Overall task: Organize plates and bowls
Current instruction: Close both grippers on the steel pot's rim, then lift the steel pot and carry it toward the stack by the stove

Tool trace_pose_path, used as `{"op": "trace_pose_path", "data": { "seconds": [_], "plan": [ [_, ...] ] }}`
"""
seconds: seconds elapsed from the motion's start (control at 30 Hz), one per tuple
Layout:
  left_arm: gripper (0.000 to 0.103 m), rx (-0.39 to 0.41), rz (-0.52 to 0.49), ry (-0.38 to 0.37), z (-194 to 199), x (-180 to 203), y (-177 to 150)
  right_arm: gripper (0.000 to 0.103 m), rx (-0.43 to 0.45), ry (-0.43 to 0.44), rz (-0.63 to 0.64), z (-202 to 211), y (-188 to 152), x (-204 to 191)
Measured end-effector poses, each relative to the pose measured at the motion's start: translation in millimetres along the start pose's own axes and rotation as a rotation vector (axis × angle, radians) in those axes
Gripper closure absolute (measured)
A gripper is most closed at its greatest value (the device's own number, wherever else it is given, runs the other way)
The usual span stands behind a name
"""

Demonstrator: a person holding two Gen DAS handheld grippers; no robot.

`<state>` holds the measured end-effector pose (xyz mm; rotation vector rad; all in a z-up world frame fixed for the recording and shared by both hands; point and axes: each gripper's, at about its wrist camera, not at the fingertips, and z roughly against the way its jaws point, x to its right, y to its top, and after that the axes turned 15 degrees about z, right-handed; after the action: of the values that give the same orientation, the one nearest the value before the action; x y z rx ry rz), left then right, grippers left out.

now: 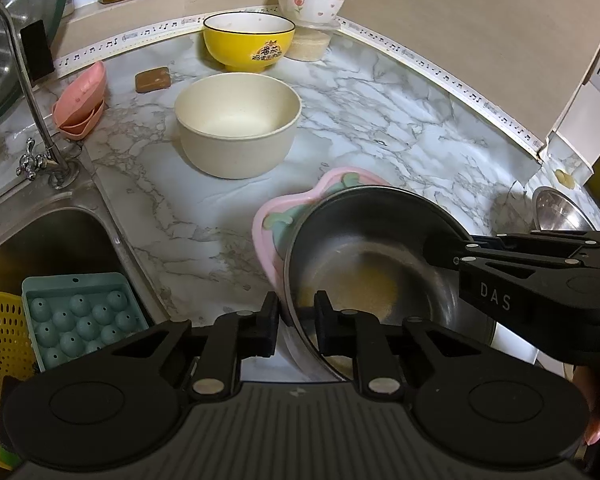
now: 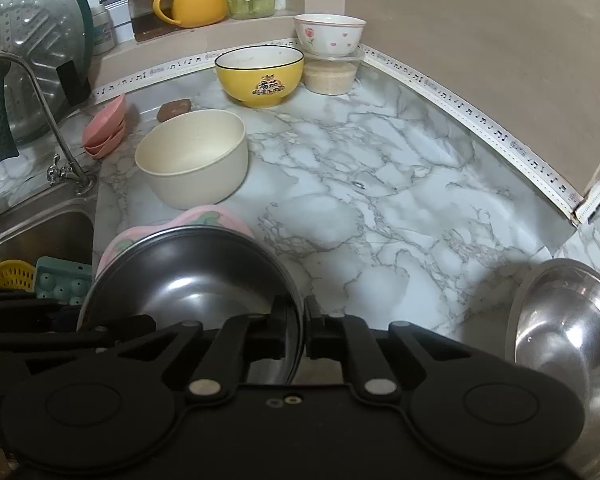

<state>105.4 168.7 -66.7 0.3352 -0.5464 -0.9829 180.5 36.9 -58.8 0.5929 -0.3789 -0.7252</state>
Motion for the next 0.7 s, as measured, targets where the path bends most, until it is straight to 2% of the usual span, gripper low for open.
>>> {"op": "trace_pose_path", "data": {
  "seconds": [0.37,0.7],
  "plan": [
    [0.091,0.018,-0.054,-0.054,19,30,1,0.094,0.019,-0.049,-0.065,32,-9,17],
    [0.091,0.065,-0.168,-0.151,39,99,15,0.094,0.085,-0.139,-0.154,82,-17,66]
  ]
}}
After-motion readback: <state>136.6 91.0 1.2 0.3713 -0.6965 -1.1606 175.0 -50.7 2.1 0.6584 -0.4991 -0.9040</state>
